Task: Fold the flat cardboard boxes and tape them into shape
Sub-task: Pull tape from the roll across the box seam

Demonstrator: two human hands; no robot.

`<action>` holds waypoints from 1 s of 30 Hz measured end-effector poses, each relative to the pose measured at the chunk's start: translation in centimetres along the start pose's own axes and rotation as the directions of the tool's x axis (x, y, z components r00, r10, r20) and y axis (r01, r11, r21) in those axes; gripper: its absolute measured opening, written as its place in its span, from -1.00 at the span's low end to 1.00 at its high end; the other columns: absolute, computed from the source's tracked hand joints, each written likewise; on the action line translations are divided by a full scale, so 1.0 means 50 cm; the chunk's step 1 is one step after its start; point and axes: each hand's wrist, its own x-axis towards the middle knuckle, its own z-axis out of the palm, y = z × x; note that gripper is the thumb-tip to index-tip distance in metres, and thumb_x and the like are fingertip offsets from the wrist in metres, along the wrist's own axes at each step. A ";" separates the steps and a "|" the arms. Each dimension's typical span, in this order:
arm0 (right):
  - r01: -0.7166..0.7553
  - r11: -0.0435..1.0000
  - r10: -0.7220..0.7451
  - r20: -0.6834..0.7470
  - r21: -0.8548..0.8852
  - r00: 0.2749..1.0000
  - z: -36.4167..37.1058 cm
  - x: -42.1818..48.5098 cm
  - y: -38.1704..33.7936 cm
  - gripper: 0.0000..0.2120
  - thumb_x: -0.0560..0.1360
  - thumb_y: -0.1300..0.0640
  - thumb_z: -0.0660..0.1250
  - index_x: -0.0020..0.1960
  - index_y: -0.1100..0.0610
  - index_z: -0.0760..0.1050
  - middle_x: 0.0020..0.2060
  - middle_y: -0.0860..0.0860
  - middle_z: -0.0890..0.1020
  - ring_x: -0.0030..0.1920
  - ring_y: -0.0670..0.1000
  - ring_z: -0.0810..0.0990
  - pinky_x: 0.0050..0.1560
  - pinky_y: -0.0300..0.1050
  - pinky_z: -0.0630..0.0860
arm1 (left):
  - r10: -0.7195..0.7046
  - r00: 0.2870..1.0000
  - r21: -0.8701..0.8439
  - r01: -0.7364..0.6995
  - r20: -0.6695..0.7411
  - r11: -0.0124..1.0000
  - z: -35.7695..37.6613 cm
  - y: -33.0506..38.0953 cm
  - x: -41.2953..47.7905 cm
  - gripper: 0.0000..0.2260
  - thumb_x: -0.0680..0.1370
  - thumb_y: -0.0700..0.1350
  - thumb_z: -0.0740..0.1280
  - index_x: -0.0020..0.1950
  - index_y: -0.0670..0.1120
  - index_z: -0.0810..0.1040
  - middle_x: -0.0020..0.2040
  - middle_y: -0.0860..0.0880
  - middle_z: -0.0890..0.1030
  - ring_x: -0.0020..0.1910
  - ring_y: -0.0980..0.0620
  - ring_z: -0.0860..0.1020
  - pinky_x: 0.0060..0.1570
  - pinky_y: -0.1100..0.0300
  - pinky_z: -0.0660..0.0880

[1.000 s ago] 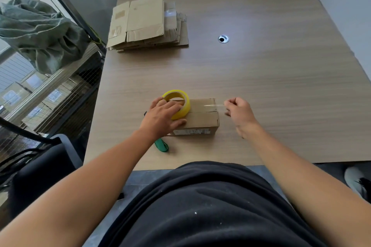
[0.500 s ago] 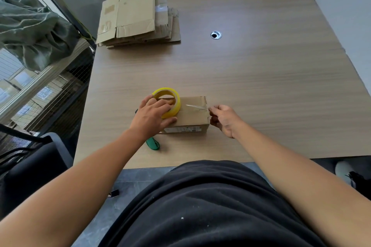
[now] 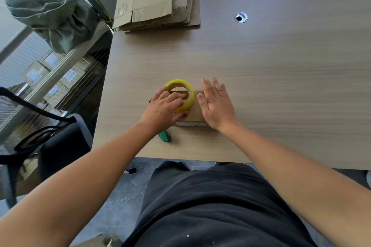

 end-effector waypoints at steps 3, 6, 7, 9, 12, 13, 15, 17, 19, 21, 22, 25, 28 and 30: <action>-0.017 0.997 0.018 0.006 -0.075 1.000 0.007 0.002 0.006 -0.29 0.61 -0.26 -0.33 0.66 0.08 -0.13 0.65 0.07 0.05 0.64 0.05 -0.13 0.61 0.03 -0.21 | 0.144 0.989 0.018 -0.143 -0.031 0.990 -0.036 -0.025 0.014 -0.70 0.55 0.11 0.45 -0.15 -0.11 0.57 -0.17 -0.04 0.58 -0.14 -0.11 0.58 0.41 -0.04 0.39; -0.025 0.994 0.028 0.027 -0.103 0.999 0.012 0.006 -0.001 -0.30 0.61 -0.28 -0.34 0.66 0.04 -0.19 0.65 0.07 0.01 0.64 0.04 -0.15 0.61 0.04 -0.18 | 0.198 0.980 -0.139 -0.195 0.012 0.971 -0.087 -0.033 0.034 -0.66 0.56 0.17 0.40 -0.13 -0.11 0.56 -0.28 -0.04 0.57 -0.30 -0.11 0.55 -0.03 0.01 0.58; -0.033 0.993 0.036 0.025 -0.114 0.999 0.012 0.006 0.000 -0.30 0.61 -0.29 -0.35 0.66 0.02 -0.21 0.65 0.07 0.01 0.64 0.03 -0.15 0.61 0.04 -0.18 | 0.154 0.987 -0.189 -0.144 0.041 0.971 -0.106 -0.035 0.042 -0.65 0.56 0.22 0.34 -0.05 -0.08 0.55 -0.28 -0.02 0.58 -0.34 -0.10 0.56 -0.22 0.08 0.54; -0.055 0.990 0.060 0.033 -0.129 0.998 0.009 0.005 0.003 -0.31 0.62 -0.31 -0.36 0.65 -0.02 -0.24 0.65 0.06 -0.02 0.64 -0.01 -0.18 0.61 0.01 -0.20 | 0.024 0.998 -0.206 -0.011 0.062 0.978 -0.141 -0.060 0.050 -0.65 0.55 0.29 0.25 0.05 0.03 0.49 -0.32 0.06 0.57 -0.42 -0.03 0.52 -0.41 0.20 0.38; -0.088 0.979 0.103 0.074 -0.186 0.992 0.006 0.008 0.000 -0.28 0.58 -0.36 -0.40 0.65 -0.06 -0.24 0.65 0.05 -0.05 0.63 -0.02 -0.22 0.59 0.00 -0.24 | -0.092 0.981 -0.195 0.126 0.171 0.973 -0.163 -0.134 0.030 -0.67 0.52 0.32 0.30 0.04 0.09 0.53 -0.37 0.15 0.48 -0.37 0.04 0.53 -0.42 0.22 0.39; -0.092 0.972 0.113 0.084 -0.218 0.990 0.006 0.010 -0.004 -0.27 0.56 -0.38 -0.41 0.65 -0.07 -0.24 0.65 0.05 -0.06 0.63 -0.01 -0.23 0.60 0.01 -0.24 | -0.113 0.965 -0.176 0.158 0.238 0.972 -0.158 -0.155 0.023 -0.68 0.52 0.30 0.33 0.05 0.08 0.56 -0.33 0.16 0.50 -0.30 0.01 0.56 -0.36 0.19 0.44; -0.098 0.954 0.126 0.082 -0.283 0.989 0.007 0.018 -0.015 -0.26 0.56 -0.39 -0.40 0.65 -0.07 -0.23 0.65 0.06 -0.05 0.63 0.03 -0.22 0.61 0.06 -0.20 | -0.157 0.914 -0.136 0.222 0.374 0.966 -0.135 -0.182 0.018 -0.64 0.50 0.32 0.36 0.10 0.09 0.60 -0.25 0.12 0.54 -0.18 -0.01 0.57 -0.22 0.12 0.49; -0.110 0.937 0.142 0.074 -0.330 0.987 0.006 0.021 -0.021 -0.25 0.55 -0.40 -0.40 0.65 -0.08 -0.22 0.65 0.07 -0.03 0.64 0.05 -0.20 0.62 0.10 -0.14 | -0.184 0.883 -0.112 0.254 0.432 0.961 -0.100 -0.193 0.026 -0.59 0.47 0.38 0.34 0.14 0.13 0.62 -0.20 0.10 0.57 -0.12 -0.01 0.55 -0.18 0.12 0.46; -0.133 0.924 0.170 0.075 -0.360 0.983 0.003 0.024 -0.023 -0.25 0.54 -0.42 -0.40 0.64 -0.11 -0.24 0.65 0.06 -0.03 0.64 0.06 -0.21 0.62 0.12 -0.14 | -0.168 0.872 -0.092 0.235 0.460 0.968 -0.070 -0.202 0.043 -0.55 0.46 0.43 0.30 0.15 0.16 0.63 -0.11 0.08 0.62 -0.05 -0.02 0.57 -0.14 0.11 0.47; -0.155 0.909 0.201 0.081 -0.388 0.976 0.000 0.029 -0.030 -0.27 0.54 -0.42 -0.37 0.64 -0.13 -0.24 0.65 0.05 -0.02 0.63 0.06 -0.23 0.61 0.12 -0.15 | -0.142 0.845 -0.081 0.213 0.516 0.974 -0.047 -0.215 0.058 -0.52 0.45 0.47 0.26 0.10 0.17 0.66 -0.03 0.06 0.65 -0.06 0.01 0.54 -0.12 0.10 0.49; -0.167 0.900 0.215 0.075 -0.403 0.974 0.000 0.030 -0.035 -0.27 0.55 -0.42 -0.35 0.64 -0.14 -0.23 0.65 0.05 -0.01 0.63 0.06 -0.23 0.61 0.13 -0.16 | -0.128 0.825 -0.093 0.213 0.550 0.973 -0.038 -0.222 0.063 -0.52 0.45 0.48 0.26 0.08 0.17 0.67 -0.02 0.06 0.65 -0.07 0.02 0.53 -0.13 0.11 0.47; -0.202 0.884 0.238 0.034 -0.422 0.971 0.004 0.026 -0.045 -0.30 0.57 -0.40 -0.30 0.65 -0.15 -0.15 0.64 0.05 0.06 0.64 0.08 -0.20 0.60 0.14 -0.18 | -0.069 0.789 -0.193 0.232 0.611 0.953 -0.019 -0.238 0.080 -0.51 0.46 0.45 0.29 0.24 0.19 0.59 0.12 0.10 0.65 0.04 0.02 0.57 -0.05 0.10 0.47; -0.254 0.895 0.257 -0.042 -0.367 0.966 0.000 0.038 -0.044 -0.30 0.59 -0.38 -0.19 0.65 -0.11 -0.01 0.62 0.09 0.17 0.64 0.12 -0.10 0.61 0.15 -0.14 | -0.010 0.838 -0.286 0.197 0.545 0.938 -0.009 -0.249 0.100 -0.35 0.50 0.34 0.36 0.54 0.21 0.28 0.42 0.06 0.50 0.36 -0.05 0.49 0.29 -0.03 0.46; -0.266 0.903 0.236 -0.127 -0.336 0.963 -0.008 0.055 -0.042 -0.30 0.61 -0.34 -0.04 0.64 -0.02 0.12 0.58 0.12 0.26 0.63 0.16 -0.02 0.61 0.19 -0.08 | 0.033 0.851 -0.342 0.175 0.524 0.923 -0.007 -0.258 0.120 -0.32 0.54 0.27 0.36 0.59 0.28 0.14 0.54 0.08 0.38 0.47 -0.04 0.40 0.40 -0.04 0.39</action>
